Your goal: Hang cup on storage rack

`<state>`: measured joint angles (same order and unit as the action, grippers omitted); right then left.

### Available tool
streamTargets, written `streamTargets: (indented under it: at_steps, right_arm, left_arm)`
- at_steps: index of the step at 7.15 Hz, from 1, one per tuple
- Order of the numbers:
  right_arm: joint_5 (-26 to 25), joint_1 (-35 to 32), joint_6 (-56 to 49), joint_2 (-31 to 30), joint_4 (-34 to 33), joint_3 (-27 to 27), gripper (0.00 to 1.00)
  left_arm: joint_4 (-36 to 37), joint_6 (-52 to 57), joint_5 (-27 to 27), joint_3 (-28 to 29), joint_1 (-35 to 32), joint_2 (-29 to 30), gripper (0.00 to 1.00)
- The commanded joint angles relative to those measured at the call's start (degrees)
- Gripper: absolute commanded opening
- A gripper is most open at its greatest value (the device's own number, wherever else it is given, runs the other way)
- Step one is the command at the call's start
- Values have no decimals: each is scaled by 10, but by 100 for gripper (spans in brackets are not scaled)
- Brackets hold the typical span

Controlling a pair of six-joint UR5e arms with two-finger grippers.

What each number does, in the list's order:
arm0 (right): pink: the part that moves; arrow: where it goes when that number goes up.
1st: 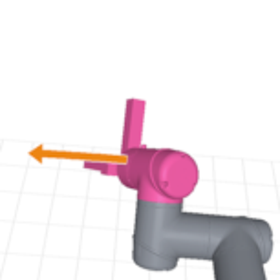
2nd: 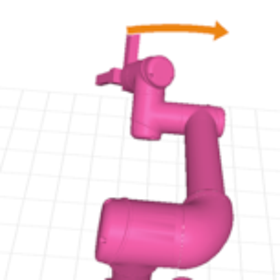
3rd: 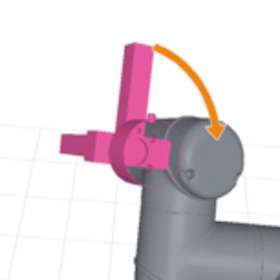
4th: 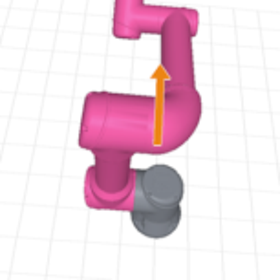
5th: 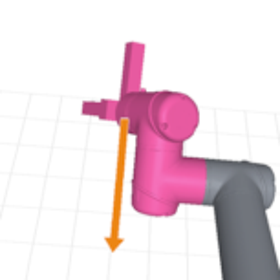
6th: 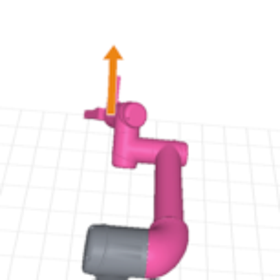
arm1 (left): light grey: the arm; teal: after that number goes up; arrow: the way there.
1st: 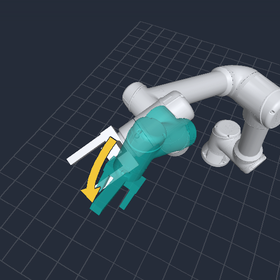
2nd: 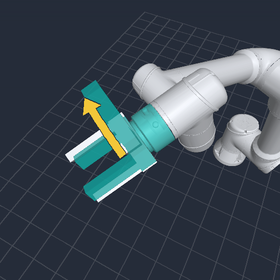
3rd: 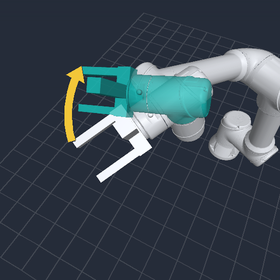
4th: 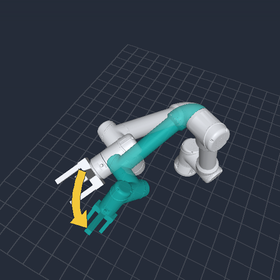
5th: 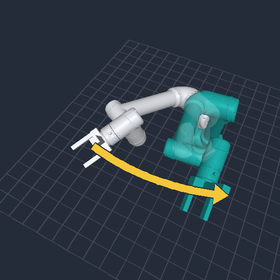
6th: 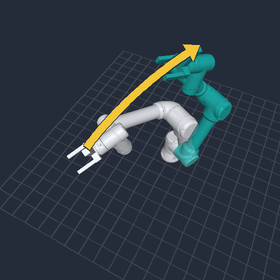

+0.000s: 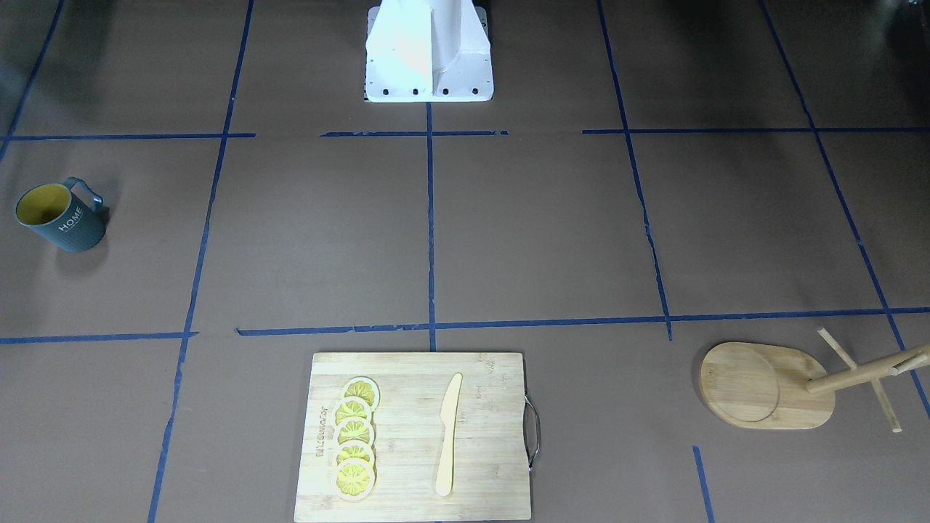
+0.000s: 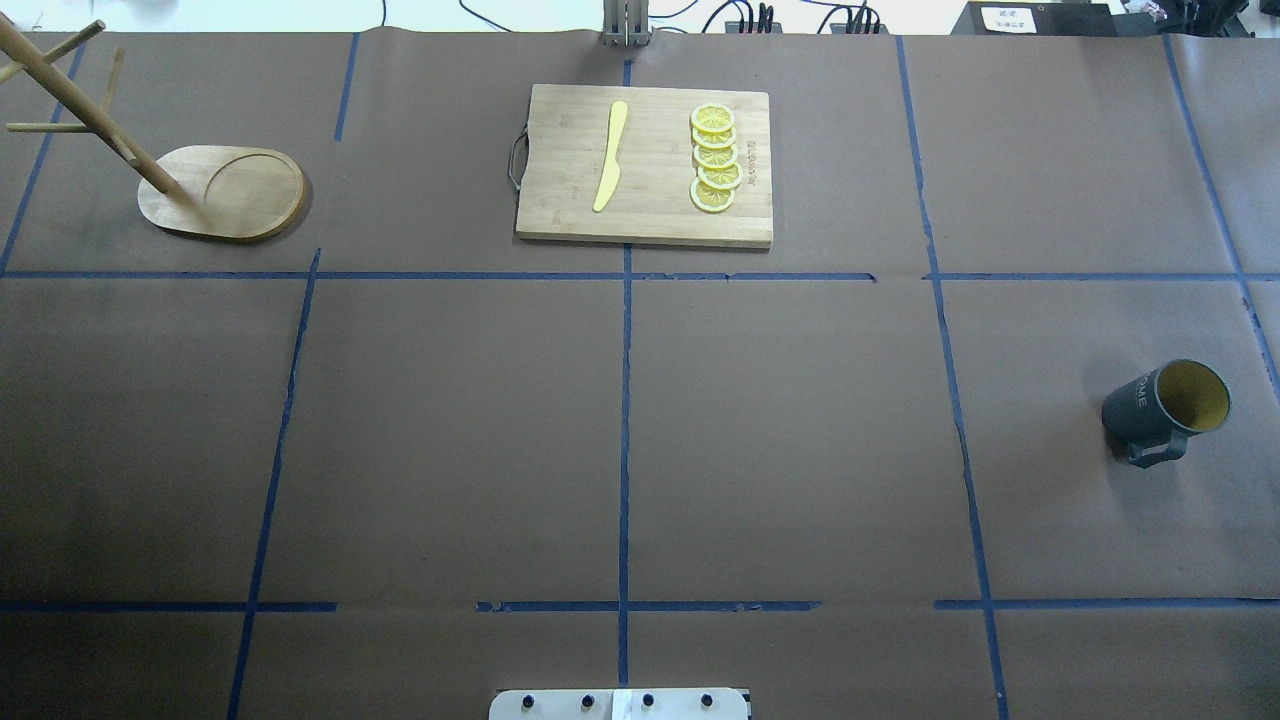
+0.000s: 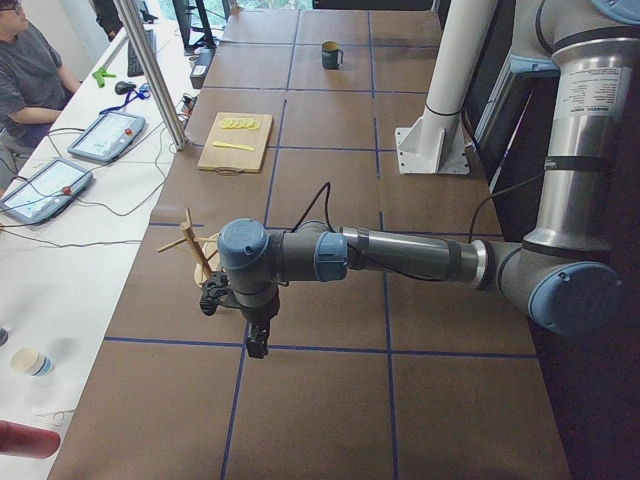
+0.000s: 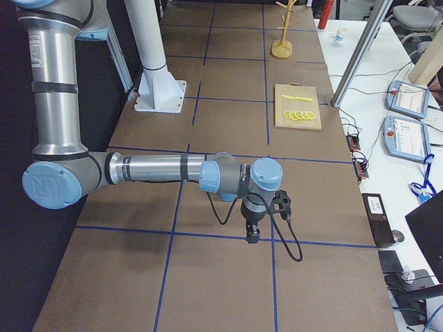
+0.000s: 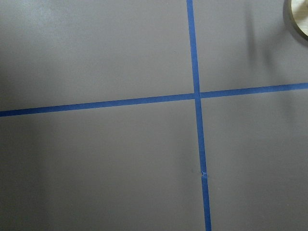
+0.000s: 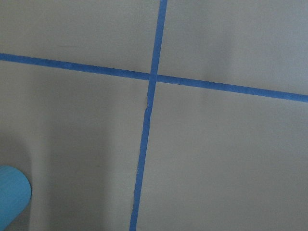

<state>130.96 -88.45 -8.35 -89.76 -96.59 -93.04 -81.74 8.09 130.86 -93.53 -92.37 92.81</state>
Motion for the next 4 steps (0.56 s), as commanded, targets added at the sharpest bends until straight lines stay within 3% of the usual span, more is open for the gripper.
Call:
streamTargets:
  at_steps: [1,4]
  right_arm:
    - [0,10,-2,1,0,1,100]
    - [0,66,3,9,1,-41,100]
  left_arm:
    - [-3,0,0,-2,0,0,100]
    - [-1,0,0,-2,0,0,100]
